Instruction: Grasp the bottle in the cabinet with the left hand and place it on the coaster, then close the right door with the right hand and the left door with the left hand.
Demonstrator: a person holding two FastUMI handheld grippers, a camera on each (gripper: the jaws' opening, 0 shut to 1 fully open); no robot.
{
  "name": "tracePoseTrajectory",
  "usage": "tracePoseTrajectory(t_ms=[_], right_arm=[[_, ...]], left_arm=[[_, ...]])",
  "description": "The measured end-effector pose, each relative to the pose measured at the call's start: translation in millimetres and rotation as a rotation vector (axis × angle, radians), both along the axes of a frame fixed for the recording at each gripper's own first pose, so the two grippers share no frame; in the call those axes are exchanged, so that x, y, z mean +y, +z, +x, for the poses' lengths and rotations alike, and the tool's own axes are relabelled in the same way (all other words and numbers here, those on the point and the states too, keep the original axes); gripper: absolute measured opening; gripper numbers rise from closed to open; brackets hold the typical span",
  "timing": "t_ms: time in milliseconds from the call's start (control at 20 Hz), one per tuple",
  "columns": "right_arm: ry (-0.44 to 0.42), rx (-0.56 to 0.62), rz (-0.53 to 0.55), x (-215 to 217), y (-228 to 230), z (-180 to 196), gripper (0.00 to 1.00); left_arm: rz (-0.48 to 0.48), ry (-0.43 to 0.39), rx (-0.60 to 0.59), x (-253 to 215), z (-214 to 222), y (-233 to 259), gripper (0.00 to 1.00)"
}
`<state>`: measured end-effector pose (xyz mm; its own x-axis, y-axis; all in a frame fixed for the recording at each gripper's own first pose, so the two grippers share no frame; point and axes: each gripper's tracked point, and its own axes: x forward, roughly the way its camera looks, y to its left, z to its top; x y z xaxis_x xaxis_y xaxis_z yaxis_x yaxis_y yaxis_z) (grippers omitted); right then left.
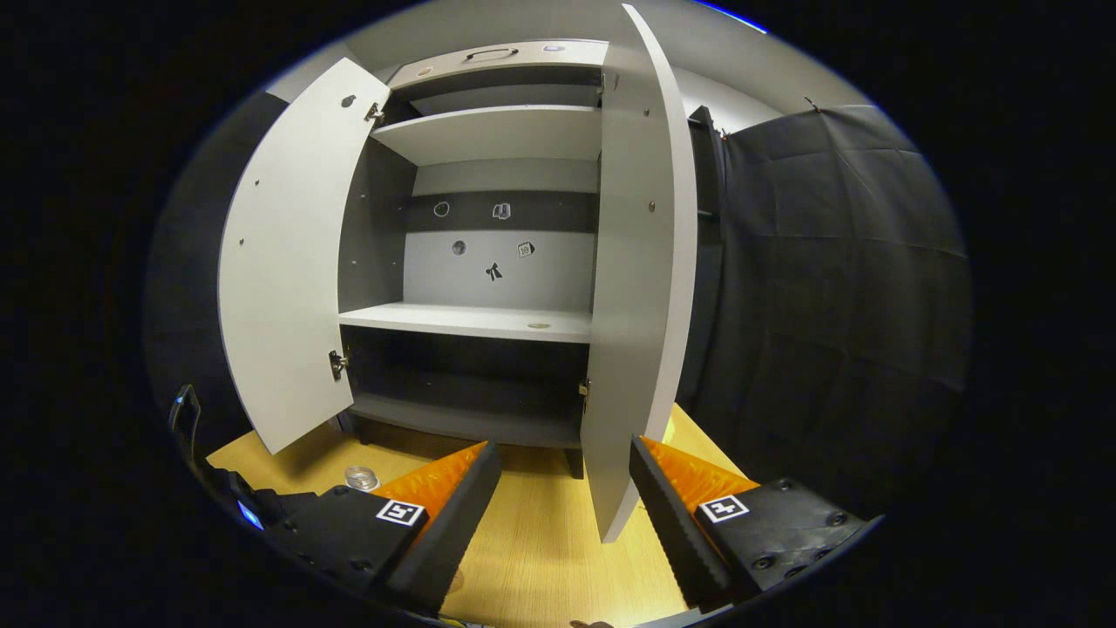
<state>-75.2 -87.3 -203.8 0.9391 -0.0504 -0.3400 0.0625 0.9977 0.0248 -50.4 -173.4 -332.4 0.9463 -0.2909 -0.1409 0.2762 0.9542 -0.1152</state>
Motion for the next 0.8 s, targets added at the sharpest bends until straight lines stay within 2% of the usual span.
tracePoseTrajectory(t_ms=[250, 450, 650, 700, 750, 800], right_arm=[[0.012, 0.021, -0.006, 4, -13, -4, 0.98], [0.011, 0.048, 0.026, 12, -22, -8, 0.98], [0.025, 0.061, 0.024, 21, -25, -8, 0.98], [0.026, 0.061, 0.024, 22, -26, -8, 0.98], [0.026, 0.059, 0.024, 22, -25, -7, 0.98], [0.025, 0.061, 0.024, 23, -26, -8, 0.98]], left_arm=[[0.041, 0.019, -0.001, 3, -3, -23, 0.79], [0.037, -0.005, -0.037, 0, -6, -23, 0.80], [0.036, 0.007, 0.006, 1, -10, -38, 0.81], [0.033, 0.014, 0.011, 2, -12, -38, 0.83], [0.029, 0.013, 0.010, 2, -14, -37, 0.93], [0.025, 0.003, 0.008, -1, -14, -34, 0.96]])
